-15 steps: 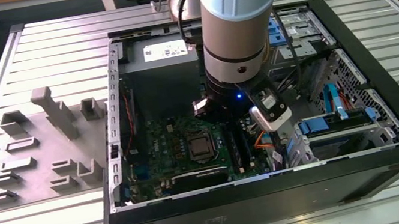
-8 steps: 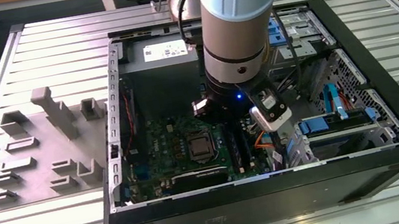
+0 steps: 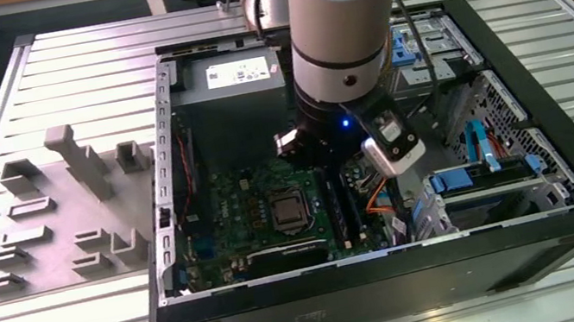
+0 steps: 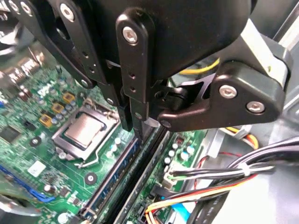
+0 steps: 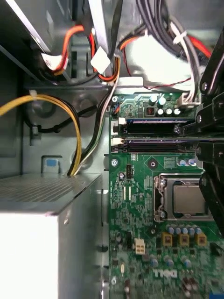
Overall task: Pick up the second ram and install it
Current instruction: 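Insert the second ram into the second slot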
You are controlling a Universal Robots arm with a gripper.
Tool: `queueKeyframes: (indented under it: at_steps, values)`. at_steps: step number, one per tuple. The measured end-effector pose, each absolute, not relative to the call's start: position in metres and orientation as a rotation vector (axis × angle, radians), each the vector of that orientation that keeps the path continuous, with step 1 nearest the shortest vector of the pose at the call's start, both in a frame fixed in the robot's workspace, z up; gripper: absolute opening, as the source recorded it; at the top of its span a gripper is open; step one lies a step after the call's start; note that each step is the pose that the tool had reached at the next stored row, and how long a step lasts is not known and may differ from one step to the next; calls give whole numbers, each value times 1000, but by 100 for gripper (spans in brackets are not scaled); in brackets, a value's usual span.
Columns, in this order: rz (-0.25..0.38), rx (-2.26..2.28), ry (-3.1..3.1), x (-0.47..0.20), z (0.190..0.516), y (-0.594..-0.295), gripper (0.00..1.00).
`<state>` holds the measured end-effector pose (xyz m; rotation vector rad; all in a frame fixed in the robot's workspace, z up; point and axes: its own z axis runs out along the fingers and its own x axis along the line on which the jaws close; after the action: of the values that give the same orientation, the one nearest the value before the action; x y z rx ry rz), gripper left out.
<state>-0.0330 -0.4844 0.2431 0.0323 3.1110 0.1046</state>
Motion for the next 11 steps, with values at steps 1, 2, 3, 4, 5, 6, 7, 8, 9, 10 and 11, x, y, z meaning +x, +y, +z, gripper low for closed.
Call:
queueKeyframes:
  at_steps: [1, 2, 3, 4, 5, 6, 7, 8, 9, 10, 11]
  values:
    - [105, 32, 3111, -33, 247, -484, 20]
    - [105, 32, 3111, -33, 250, -484, 20]
    - [104, 32, 3111, -33, 251, -484, 20]
    - [105, 32, 3111, -33, 251, -484, 20]
    - [105, 32, 3111, -33, 251, -484, 20]
    - [105, 32, 3111, -33, 251, -484, 20]
    - [105, 32, 3111, -33, 251, -484, 20]
    - [105, 32, 3111, -33, 251, -484, 20]
    - [105, 32, 3111, -33, 251, -484, 18]
    - [105, 32, 3111, -33, 251, -484, 18]
    - [105, 32, 3111, -33, 251, -484, 12]
